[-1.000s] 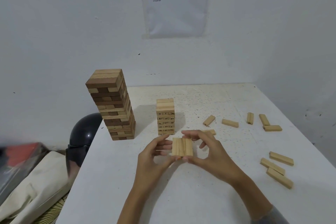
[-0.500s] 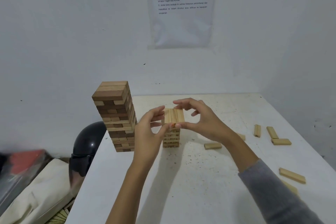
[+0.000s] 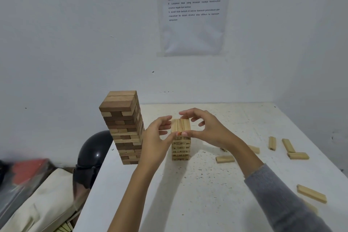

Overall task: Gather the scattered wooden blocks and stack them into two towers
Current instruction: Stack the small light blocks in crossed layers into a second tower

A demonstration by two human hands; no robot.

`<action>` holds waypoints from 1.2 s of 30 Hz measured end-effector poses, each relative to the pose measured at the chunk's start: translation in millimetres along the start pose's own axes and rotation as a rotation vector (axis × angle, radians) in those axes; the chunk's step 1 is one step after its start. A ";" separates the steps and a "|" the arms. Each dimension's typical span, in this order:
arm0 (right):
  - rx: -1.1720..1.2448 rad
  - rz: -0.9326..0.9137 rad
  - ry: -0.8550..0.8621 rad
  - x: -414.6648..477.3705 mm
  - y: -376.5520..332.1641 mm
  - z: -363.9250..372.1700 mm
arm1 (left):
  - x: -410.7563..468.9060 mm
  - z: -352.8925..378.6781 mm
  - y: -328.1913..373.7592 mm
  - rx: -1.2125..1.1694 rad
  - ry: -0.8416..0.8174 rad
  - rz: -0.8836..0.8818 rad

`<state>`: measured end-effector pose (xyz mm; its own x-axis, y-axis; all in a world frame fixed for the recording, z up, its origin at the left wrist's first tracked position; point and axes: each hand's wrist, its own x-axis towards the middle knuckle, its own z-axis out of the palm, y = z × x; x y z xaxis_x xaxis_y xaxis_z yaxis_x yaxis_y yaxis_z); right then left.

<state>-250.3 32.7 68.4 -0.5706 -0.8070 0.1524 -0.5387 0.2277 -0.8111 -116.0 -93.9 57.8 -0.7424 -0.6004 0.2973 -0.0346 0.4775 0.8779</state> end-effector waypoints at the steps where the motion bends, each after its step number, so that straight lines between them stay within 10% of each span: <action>1: 0.001 0.002 0.002 -1.0 0.4 0.8 | -0.8 0.3 0.3 0.006 -0.004 -0.002; 18: 0.646 0.355 0.253 -23.3 -12.9 52.6 | -14.7 28.7 32.5 -0.548 0.011 -0.437; 36: 0.747 0.382 0.217 -15.9 -17.8 73.0 | -11.2 39.8 27.7 -0.596 -0.016 -0.470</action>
<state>-186.4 1.8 39.2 -0.7763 -0.6088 -0.1633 0.2186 -0.0171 -0.9757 -135.2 -48.4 63.9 -0.7486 -0.6434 -0.1598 0.0141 -0.2564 0.9665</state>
